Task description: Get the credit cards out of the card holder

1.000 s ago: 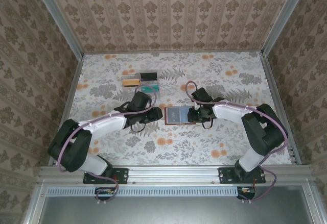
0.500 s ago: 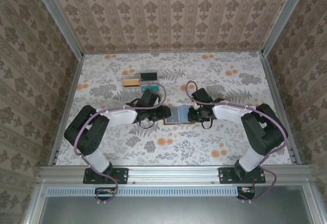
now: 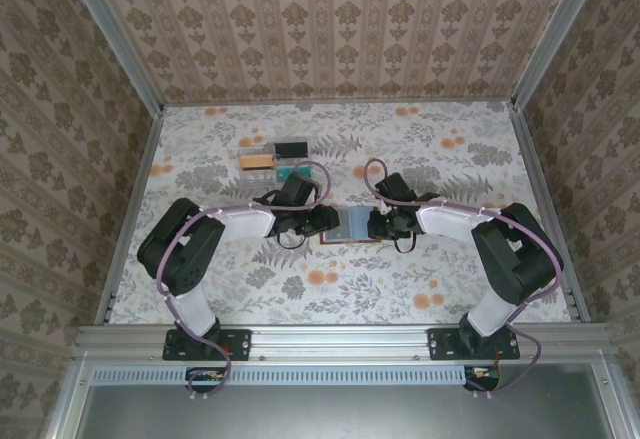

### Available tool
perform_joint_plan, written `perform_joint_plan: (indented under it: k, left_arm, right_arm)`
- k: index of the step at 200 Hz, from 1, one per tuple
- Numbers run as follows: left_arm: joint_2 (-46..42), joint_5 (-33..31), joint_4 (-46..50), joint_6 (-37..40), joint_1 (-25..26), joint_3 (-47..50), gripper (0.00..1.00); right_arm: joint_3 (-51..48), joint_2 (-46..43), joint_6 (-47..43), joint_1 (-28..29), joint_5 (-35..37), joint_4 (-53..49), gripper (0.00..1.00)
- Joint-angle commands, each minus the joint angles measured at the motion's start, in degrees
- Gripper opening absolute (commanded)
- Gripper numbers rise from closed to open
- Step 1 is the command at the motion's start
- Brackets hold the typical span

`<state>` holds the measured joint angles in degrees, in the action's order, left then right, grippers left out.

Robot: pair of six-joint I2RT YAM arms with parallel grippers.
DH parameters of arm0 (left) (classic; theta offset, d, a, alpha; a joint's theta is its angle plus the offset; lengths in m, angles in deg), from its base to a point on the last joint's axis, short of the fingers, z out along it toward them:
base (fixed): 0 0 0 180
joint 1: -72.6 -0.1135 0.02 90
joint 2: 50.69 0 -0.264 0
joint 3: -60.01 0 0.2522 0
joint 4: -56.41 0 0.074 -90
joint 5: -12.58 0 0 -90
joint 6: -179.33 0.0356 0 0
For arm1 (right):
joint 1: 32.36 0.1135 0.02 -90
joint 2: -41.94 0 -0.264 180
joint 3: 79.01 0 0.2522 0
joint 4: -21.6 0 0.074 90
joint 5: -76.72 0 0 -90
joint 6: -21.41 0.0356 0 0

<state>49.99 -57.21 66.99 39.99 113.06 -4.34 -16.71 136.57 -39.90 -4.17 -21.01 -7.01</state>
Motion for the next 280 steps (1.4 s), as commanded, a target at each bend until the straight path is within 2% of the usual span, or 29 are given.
perform_joint_plan:
  k: [1,31,49,61,74,84,92,110,125,165,192,214,242,255,280]
  left_arm:
    - [2.1,2.7,-0.6,0.1,0.8,-1.4,0.46]
    - [2.8,6.8,-7.2,-0.6,1.3,-1.1,0.64]
    - [2.8,8.0,-8.4,-0.3,1.6,-1.4,0.71]
    - [2.5,8.1,-8.4,0.1,1.8,-1.6,0.80]
    - [2.2,8.1,-8.4,0.5,1.9,-1.8,0.86]
    - [2.2,8.3,-8.3,0.7,1.9,-1.9,0.96]
    - [2.3,8.5,-8.3,0.9,2.0,-1.9,1.00]
    - [2.5,8.8,-8.1,1.2,2.1,-2.2,1.00]
    - [2.8,8.7,-6.9,1.4,2.1,-2.8,1.00]
    - [2.4,7.6,-5.2,2.1,2.2,-3.0,1.00]
    - [1.6,6.9,-3.1,3.3,2.2,-3.6,1.00]
    - [-0.7,4.7,-0.3,5.1,1.7,-3.9,0.97]
    - [-2.8,3.0,4.2,7.8,0.2,-4.0,0.83]
    - [-2.9,1.9,6.1,8.4,-0.5,-4.0,0.69]
    - [-2.1,1.1,7.8,9.1,-0.9,-4.1,0.28]
  right_arm:
    - [-1.4,1.3,0.8,0.4,-1.0,-0.8,0.20]
    - [-1.3,1.7,1.1,0.4,-1.4,-0.5,0.21]
    - [-1.3,1.9,1.2,0.4,-1.7,-0.3,0.21]
    - [-1.4,1.8,1.3,0.4,-1.7,-0.2,0.21]
    - [-1.5,1.7,1.5,0.3,-1.7,-0.2,0.23]
    - [-1.6,1.4,1.9,0.2,-1.6,-0.1,0.27]
    - [-1.7,0.9,2.3,0.1,-1.4,0.0,0.29]
    - [-2.6,-0.9,3.1,-0.9,-1.4,0.8,0.33]
    - [-3.0,-3.1,3.0,-2.3,-1.0,0.3,0.41]
    - [-3.9,-11.3,2.6,-6.8,-0.3,-2.0,0.47]
    - [-3.9,-14.6,3.4,-7.2,-2.8,-1.0,0.47]
    - [-3.6,-14.2,5.7,-7.1,-8.4,2.3,0.43]
    - [-2.6,-10.8,8.7,-5.9,-14.0,6.8,0.33]
    - [-1.5,-9.2,9.0,-4.8,-14.4,7.4,0.32]
    - [0.0,-5.9,10.1,-3.6,-15.6,8.7,0.28]
